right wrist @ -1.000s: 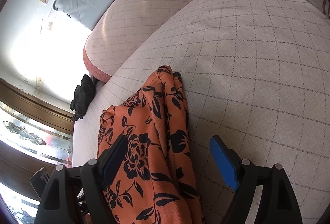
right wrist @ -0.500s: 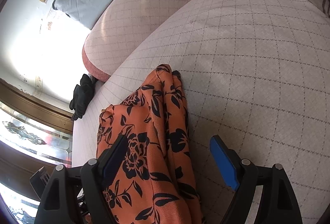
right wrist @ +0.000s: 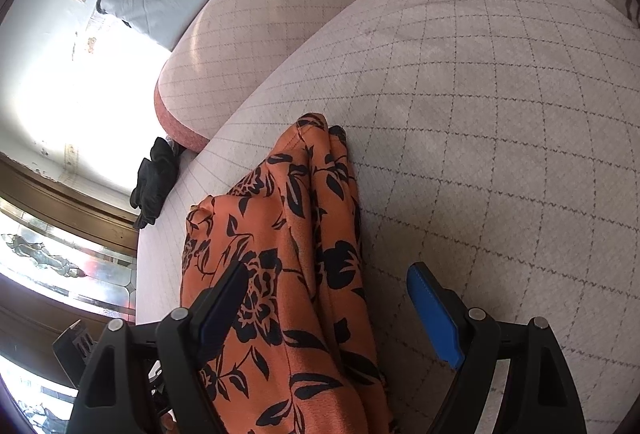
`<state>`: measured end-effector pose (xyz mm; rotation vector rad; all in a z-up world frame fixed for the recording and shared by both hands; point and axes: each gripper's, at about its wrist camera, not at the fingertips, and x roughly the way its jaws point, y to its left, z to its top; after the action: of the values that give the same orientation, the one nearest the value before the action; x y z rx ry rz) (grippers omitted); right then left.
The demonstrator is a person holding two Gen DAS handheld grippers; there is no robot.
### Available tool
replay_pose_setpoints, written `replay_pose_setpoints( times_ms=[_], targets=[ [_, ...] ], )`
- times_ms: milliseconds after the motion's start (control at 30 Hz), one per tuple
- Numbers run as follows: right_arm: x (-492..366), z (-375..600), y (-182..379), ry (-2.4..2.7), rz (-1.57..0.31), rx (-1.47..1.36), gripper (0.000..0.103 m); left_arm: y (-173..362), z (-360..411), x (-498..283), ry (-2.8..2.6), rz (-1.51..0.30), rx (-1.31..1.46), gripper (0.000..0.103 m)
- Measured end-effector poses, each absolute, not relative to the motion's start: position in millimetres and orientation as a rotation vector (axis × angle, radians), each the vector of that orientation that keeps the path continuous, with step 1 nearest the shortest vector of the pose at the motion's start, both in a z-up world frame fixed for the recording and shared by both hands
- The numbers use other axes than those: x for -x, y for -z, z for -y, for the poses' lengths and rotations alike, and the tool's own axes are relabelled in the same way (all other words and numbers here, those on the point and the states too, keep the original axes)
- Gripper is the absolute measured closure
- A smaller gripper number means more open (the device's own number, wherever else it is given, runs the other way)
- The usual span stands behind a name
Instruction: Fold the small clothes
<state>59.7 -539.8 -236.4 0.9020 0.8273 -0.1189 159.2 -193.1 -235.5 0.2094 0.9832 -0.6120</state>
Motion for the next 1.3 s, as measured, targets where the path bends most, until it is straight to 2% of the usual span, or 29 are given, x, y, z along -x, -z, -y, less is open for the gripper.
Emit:
replay_pose_setpoints(
  times_ms=[1300],
  targets=[
    [-61.3, 535.7, 237.7, 0.115, -0.839, -0.903, 0.019, 237.9, 192.7, -160.2, 0.614, -0.989, -0.204, 0.018]
  ],
)
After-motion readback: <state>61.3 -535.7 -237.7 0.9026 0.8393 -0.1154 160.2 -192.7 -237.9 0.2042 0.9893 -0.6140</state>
